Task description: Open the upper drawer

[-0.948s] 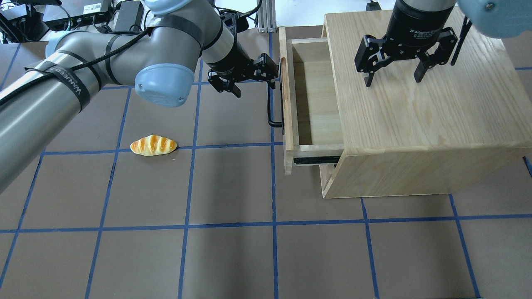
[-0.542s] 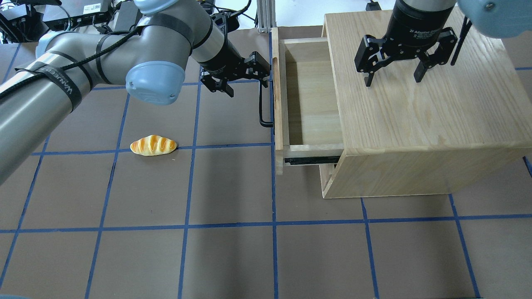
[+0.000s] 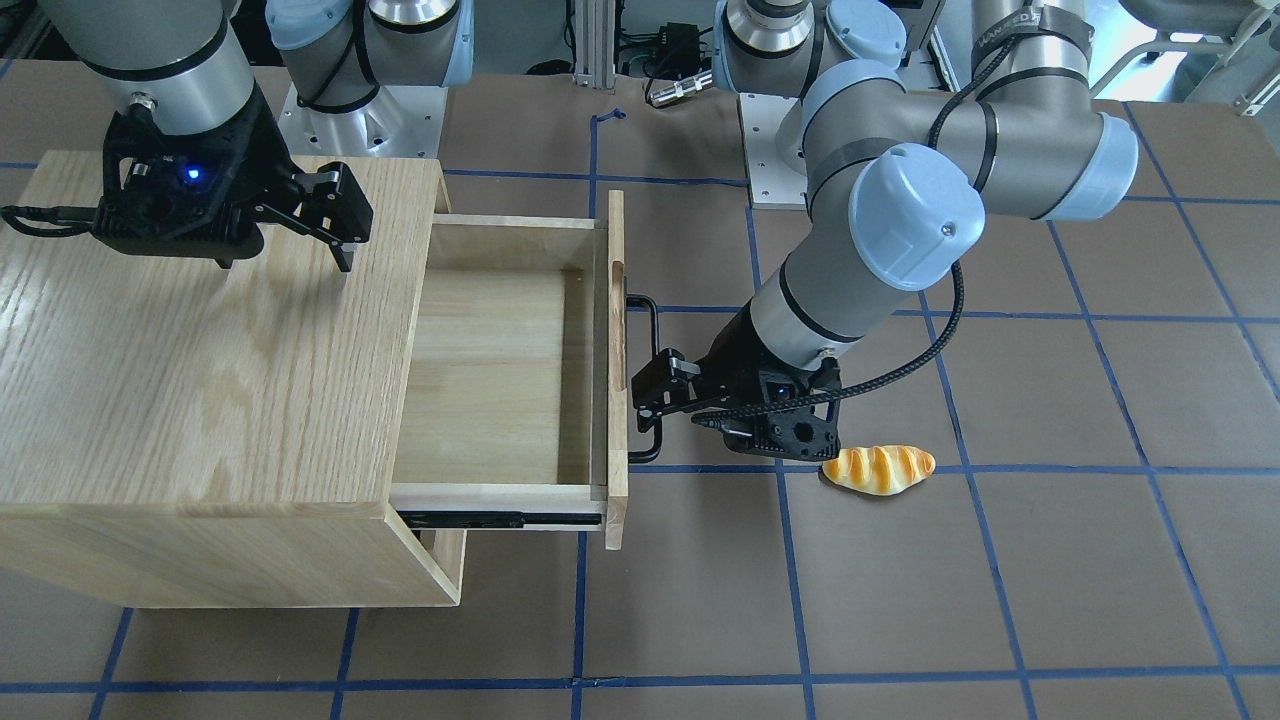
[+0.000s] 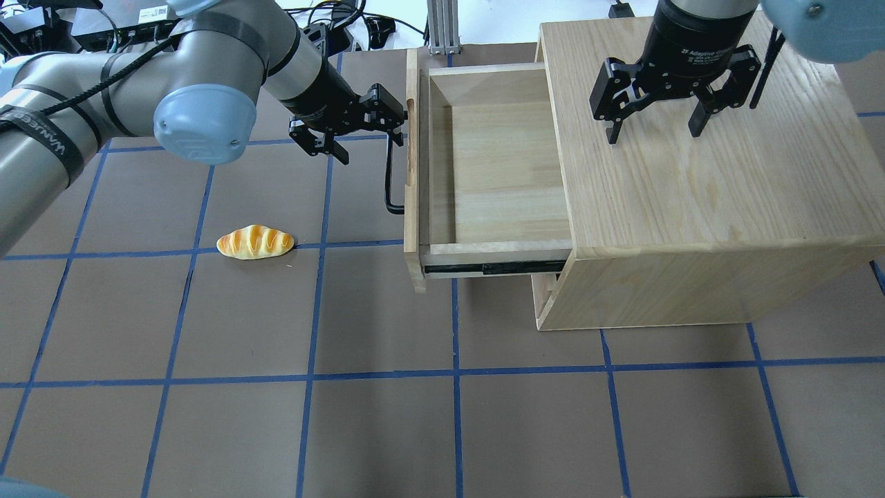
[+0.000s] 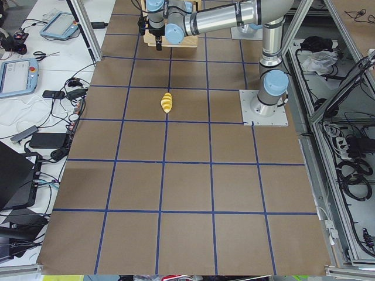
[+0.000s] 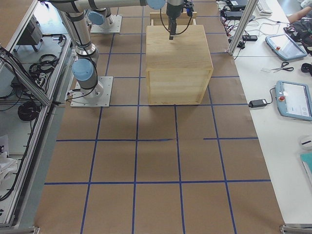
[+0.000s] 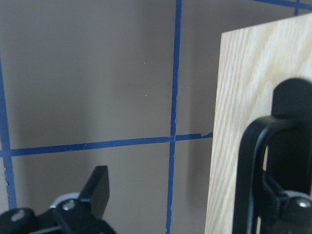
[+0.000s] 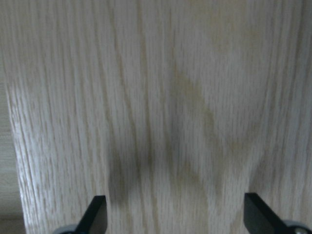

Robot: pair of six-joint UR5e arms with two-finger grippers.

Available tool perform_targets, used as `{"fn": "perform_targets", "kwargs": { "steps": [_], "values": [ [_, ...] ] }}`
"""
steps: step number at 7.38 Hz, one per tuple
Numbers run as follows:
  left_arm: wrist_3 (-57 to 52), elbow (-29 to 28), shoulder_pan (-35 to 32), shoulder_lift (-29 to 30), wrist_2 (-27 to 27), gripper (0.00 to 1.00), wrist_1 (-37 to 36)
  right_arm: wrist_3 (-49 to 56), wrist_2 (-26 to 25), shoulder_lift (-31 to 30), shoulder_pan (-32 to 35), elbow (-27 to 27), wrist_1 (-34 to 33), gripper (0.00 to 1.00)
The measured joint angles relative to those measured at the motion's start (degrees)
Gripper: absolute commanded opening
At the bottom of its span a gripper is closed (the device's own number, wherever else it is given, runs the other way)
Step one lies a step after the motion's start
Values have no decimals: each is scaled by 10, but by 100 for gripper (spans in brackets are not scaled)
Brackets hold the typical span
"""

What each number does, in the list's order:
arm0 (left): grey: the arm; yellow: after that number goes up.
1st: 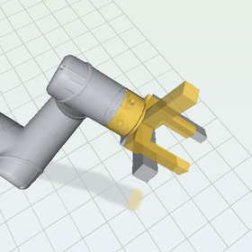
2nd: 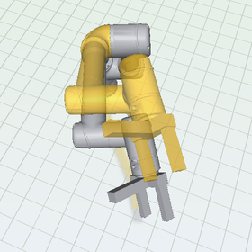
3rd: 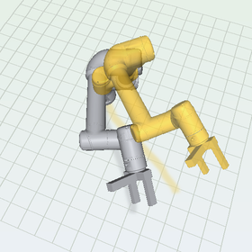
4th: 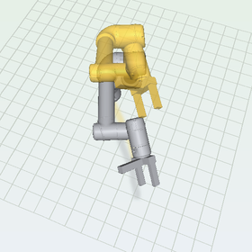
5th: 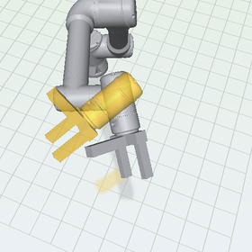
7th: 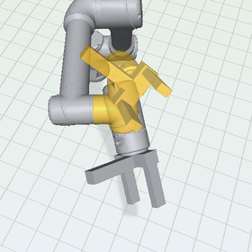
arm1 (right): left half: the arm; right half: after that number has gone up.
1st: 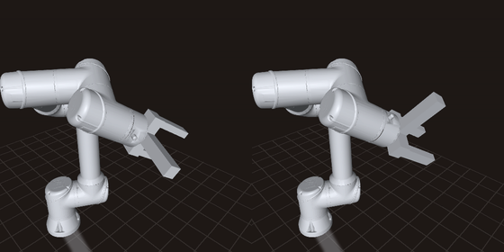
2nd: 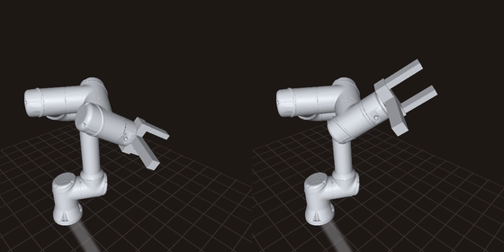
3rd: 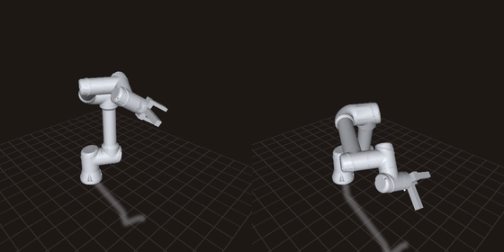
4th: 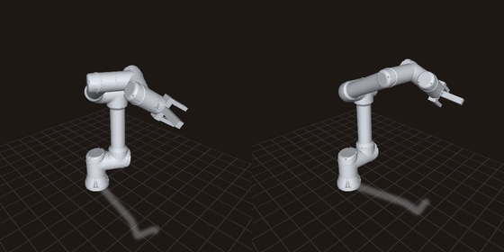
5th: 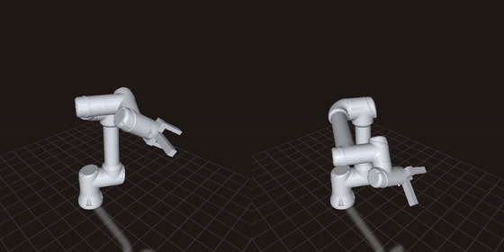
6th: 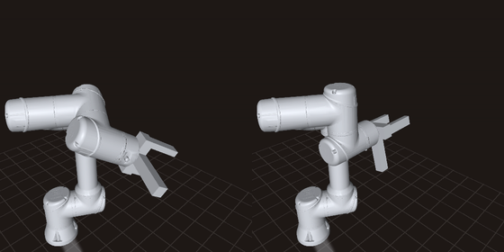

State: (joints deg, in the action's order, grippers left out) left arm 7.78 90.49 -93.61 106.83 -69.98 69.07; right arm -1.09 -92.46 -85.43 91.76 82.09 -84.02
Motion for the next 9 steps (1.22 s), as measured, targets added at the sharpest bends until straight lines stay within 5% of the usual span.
{"fn": "perform_targets", "kwargs": {
  "steps": [6,9],
  "values": [
    [-32,-12,31,-44,-2,100,95,0,0,0,0,0,0,100],
    [-40,-37,33,-109,-63,100,189,0,0,0,0,0,0,100]
  ]
}}
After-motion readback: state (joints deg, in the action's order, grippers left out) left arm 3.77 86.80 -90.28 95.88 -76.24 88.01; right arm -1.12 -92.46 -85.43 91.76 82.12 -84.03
